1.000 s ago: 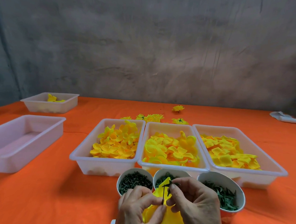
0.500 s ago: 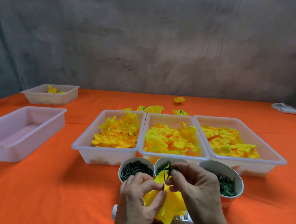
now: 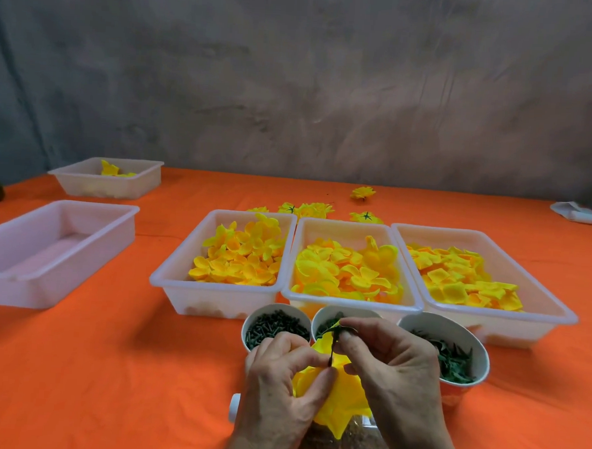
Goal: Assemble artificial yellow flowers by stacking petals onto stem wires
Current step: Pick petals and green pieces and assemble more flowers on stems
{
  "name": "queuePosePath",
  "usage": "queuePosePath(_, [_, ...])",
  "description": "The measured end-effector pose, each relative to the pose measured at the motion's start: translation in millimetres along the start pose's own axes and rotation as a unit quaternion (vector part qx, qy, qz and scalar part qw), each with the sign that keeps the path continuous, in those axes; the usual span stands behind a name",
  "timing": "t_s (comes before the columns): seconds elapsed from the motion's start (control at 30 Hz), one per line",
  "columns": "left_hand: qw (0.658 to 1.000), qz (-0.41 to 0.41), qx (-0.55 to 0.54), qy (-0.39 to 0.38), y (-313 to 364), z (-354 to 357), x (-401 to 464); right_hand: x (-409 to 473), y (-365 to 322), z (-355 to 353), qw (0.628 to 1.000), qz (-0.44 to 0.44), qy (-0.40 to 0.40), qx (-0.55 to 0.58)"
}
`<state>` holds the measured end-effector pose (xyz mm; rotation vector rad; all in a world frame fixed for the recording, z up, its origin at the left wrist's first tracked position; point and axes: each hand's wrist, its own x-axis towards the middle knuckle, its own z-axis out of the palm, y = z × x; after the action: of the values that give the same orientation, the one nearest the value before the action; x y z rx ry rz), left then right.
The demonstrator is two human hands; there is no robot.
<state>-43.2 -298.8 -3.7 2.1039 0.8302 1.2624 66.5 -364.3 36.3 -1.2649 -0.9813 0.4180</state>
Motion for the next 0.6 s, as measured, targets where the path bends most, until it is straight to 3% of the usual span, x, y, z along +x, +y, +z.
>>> queuePosePath(0.6, [0.999, -0.025, -0.026, -0.015, 4.9, -3.0, -1.7, -4.3, 8.7, 4.7, 0.985, -0.161, 0.016, -0.057])
